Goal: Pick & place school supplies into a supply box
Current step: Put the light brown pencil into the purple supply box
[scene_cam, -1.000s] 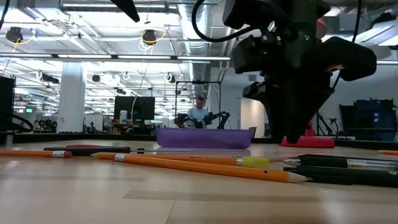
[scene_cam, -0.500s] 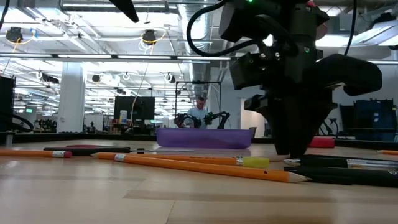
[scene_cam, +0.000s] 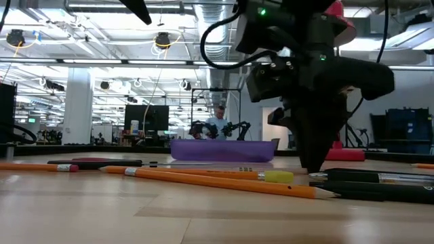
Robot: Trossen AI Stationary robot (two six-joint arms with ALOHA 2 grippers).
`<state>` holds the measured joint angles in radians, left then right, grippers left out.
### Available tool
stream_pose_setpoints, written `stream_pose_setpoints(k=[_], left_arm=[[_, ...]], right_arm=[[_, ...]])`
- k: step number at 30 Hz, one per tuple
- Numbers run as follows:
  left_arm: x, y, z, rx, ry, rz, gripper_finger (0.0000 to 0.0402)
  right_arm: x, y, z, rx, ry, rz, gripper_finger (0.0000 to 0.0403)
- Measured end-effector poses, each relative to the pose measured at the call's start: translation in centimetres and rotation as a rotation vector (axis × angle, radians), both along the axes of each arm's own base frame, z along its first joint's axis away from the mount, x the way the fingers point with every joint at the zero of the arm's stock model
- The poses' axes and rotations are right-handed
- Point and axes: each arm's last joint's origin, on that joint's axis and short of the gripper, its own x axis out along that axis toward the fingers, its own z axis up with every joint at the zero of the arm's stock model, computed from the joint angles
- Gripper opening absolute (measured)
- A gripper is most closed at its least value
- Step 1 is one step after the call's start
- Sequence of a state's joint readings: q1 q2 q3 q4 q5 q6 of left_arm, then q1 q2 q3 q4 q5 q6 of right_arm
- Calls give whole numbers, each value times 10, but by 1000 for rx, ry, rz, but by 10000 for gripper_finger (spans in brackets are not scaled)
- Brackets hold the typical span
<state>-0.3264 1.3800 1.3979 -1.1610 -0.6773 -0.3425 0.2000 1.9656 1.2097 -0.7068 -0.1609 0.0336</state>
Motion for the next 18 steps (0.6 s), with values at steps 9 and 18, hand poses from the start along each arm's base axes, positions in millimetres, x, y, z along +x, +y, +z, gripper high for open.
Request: stream_pose_setpoints(k=[9, 18], left_arm=[[0, 0, 0, -1, -1, 1, 123], [0, 0, 0, 1, 1, -1, 123]], right_arm=[[5, -19, 3, 167, -15, -10, 2], [8, -35, 5, 206, -39, -28, 0]])
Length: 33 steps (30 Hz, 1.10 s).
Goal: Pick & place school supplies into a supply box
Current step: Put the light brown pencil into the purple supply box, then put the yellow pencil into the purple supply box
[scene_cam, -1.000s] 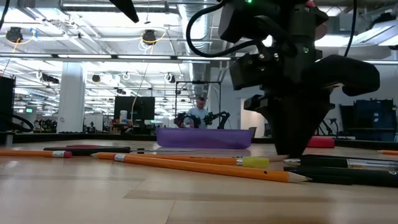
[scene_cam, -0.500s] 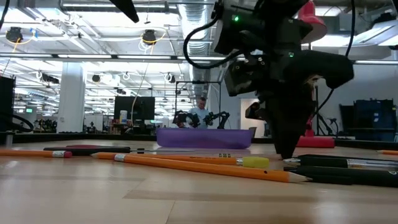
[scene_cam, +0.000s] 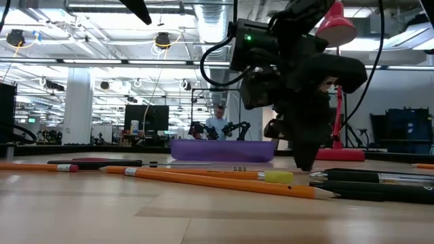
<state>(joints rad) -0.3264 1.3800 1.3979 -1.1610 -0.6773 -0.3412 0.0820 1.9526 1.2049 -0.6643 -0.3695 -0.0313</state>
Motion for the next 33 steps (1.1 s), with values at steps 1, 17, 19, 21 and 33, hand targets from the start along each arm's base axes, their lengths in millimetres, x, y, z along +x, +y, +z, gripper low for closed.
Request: stream_pose_setpoints(k=[1, 17, 19, 21, 33], left_arm=[[0, 0, 0, 0, 0, 0, 123], [0, 0, 0, 2, 2, -2, 123], [0, 0, 0, 2, 1, -1, 123], [0, 0, 0, -1, -1, 2, 123], [0, 1, 0, 21, 0, 1, 123]], right_arm=[[1, -1, 1, -12, -19, 0, 1], [0, -12, 28, -11, -110, -17, 1], [-1, -8, 27, -2, -98, -2, 1], [-1, 1, 29, 37, -110, 46, 1], [10, 47, 42, -86, -272, 58, 105]])
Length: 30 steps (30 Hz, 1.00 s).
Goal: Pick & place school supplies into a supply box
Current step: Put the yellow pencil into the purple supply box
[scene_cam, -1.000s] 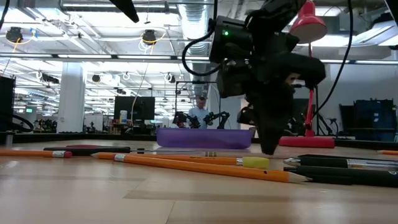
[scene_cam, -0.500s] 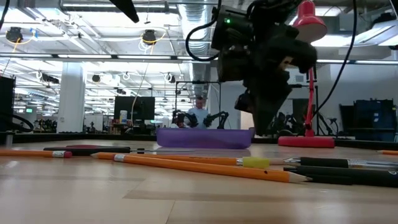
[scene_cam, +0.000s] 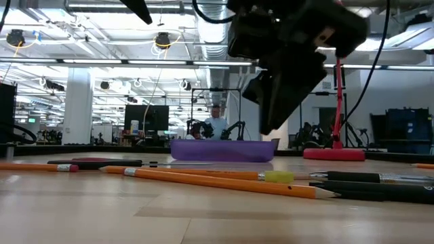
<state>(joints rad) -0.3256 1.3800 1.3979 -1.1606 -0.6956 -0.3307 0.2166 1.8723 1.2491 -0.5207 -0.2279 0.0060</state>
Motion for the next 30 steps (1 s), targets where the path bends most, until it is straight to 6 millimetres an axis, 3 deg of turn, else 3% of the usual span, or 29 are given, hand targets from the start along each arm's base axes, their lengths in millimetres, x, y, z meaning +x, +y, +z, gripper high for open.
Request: stream_pose_setpoints(k=[5, 14, 30], left_arm=[[0, 0, 0, 5, 4, -6, 123], [0, 0, 0, 1, 0, -7, 123], [1, 0, 0, -10, -4, -5, 123]], right_arm=[[4, 2, 0, -24, -43, -36, 118], [15, 22, -23, -17, -17, -11, 108], [18, 31, -17, 0, -58, -16, 108]])
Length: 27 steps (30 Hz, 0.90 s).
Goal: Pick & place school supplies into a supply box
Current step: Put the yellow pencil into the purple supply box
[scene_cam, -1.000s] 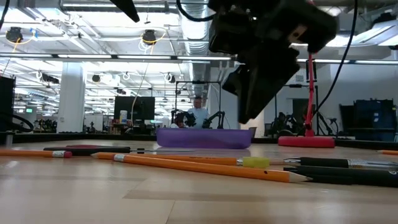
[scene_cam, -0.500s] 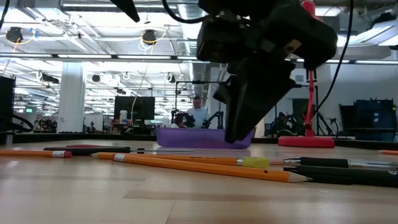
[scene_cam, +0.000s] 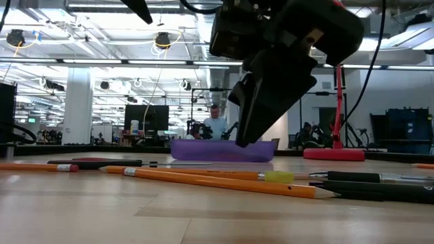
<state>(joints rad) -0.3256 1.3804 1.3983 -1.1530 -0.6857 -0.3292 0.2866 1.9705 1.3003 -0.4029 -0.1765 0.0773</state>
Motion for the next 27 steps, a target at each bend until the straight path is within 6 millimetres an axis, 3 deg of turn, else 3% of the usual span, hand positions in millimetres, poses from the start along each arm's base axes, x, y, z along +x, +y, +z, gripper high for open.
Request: stream_pose_setpoints(k=[12, 27], left_arm=[[0, 0, 0, -18, 6, -9, 123], [0, -1, -1, -24, 15, -22, 123]], right_arm=[[0, 14, -22, -23, 82, -38, 108], [-13, 23, -23, -93, 169, -137, 107]])
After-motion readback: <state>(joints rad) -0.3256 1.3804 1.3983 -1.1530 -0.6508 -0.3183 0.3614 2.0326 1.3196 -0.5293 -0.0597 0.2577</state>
